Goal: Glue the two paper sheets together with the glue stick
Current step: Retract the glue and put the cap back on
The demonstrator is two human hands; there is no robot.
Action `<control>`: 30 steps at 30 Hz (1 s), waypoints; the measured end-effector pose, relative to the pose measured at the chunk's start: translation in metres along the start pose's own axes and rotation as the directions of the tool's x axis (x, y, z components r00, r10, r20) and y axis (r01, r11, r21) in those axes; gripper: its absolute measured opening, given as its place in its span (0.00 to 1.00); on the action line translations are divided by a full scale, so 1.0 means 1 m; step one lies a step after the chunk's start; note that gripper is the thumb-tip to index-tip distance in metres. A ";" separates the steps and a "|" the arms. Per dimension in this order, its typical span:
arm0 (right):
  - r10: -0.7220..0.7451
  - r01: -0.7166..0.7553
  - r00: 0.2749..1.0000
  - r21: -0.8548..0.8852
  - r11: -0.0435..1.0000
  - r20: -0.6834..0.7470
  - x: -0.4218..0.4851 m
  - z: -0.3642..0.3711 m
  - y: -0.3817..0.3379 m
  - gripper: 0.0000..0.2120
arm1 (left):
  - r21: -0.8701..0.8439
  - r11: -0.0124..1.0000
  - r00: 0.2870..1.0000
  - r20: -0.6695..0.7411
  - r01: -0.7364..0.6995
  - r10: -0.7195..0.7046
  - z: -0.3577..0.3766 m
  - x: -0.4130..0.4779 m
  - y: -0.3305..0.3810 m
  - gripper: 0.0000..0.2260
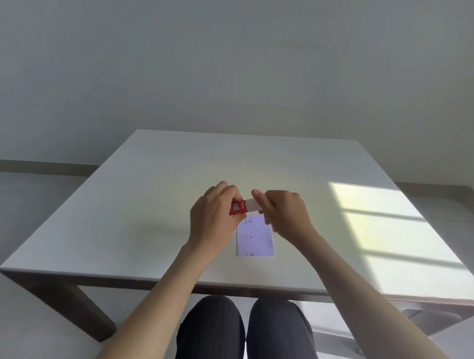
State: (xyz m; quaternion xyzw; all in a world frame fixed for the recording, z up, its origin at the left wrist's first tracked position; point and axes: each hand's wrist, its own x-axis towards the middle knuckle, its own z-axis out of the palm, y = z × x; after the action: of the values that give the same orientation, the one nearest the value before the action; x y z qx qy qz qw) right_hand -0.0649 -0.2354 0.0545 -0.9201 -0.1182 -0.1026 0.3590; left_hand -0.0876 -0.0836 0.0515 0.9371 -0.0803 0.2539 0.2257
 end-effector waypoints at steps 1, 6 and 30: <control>0.015 -0.019 0.999 -0.130 0.991 -0.032 0.001 0.000 -0.001 0.26 | 0.008 1.000 1.000 0.010 -0.001 0.001 0.001 -0.001 0.001 0.09; -0.202 0.186 0.976 0.175 0.967 0.082 0.000 -0.014 0.002 0.09 | -0.001 1.000 1.000 -0.002 0.017 -0.017 0.001 0.003 -0.002 0.10; 0.029 0.001 0.986 0.179 0.984 -0.164 -0.013 -0.027 0.015 0.24 | -0.423 0.800 0.866 -0.067 0.426 -0.496 0.053 0.052 -0.042 0.17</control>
State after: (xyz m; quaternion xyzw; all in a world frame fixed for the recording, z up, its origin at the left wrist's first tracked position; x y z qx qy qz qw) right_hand -0.0754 -0.2665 0.0609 -0.8733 -0.0900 -0.1655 0.4492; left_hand -0.0085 -0.0729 0.0210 0.8373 0.1212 0.2504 0.4706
